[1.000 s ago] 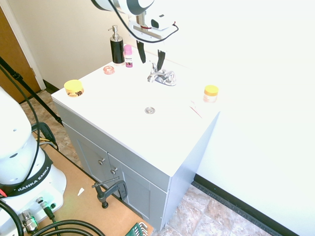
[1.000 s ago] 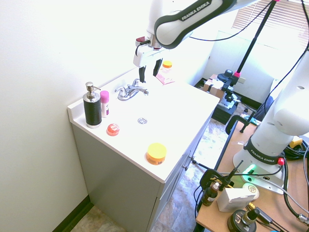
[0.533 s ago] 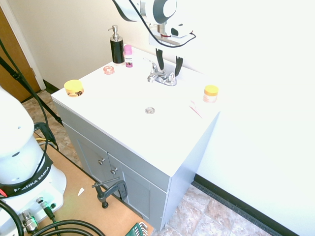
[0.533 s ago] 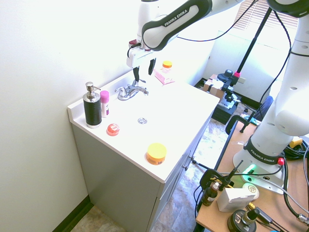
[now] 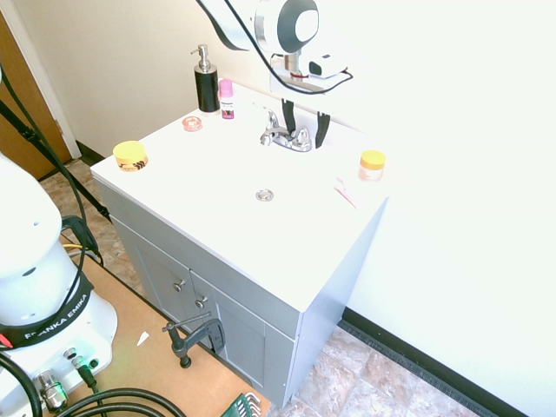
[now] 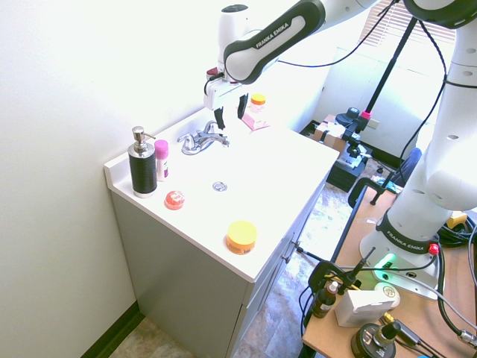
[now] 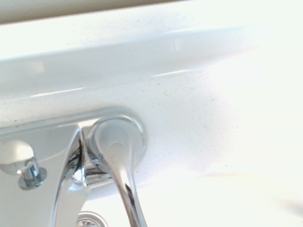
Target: Turn off the cold water
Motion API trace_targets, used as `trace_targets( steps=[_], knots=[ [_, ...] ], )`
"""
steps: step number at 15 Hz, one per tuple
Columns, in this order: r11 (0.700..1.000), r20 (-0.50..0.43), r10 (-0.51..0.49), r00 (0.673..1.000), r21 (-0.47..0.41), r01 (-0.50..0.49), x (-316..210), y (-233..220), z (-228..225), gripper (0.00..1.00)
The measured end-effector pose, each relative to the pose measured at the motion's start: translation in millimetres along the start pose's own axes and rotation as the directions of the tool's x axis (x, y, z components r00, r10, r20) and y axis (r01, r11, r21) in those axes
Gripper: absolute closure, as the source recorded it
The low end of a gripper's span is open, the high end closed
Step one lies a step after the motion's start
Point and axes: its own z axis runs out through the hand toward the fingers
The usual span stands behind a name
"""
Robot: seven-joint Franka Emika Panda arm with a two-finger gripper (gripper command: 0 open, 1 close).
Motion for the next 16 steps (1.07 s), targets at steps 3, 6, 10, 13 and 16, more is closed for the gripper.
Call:
trace_targets(
  steps=[3,6,10,13,16],
  knots=[
    [1.000,-0.022,0.018,1.000,-0.002,-0.018,15,10,7,0.00],
    [0.999,-0.050,0.039,0.998,0.013,-0.039,32,8,15,0.00],
    [0.999,-0.062,0.042,0.997,0.002,-0.042,47,-6,15,0.00],
    [0.999,-0.046,0.027,0.999,0.022,-0.026,38,-10,-2,0.00],
    [0.995,-0.013,-0.020,1.000,0.099,0.021,-17,-11,-59,0.00]
  ],
)
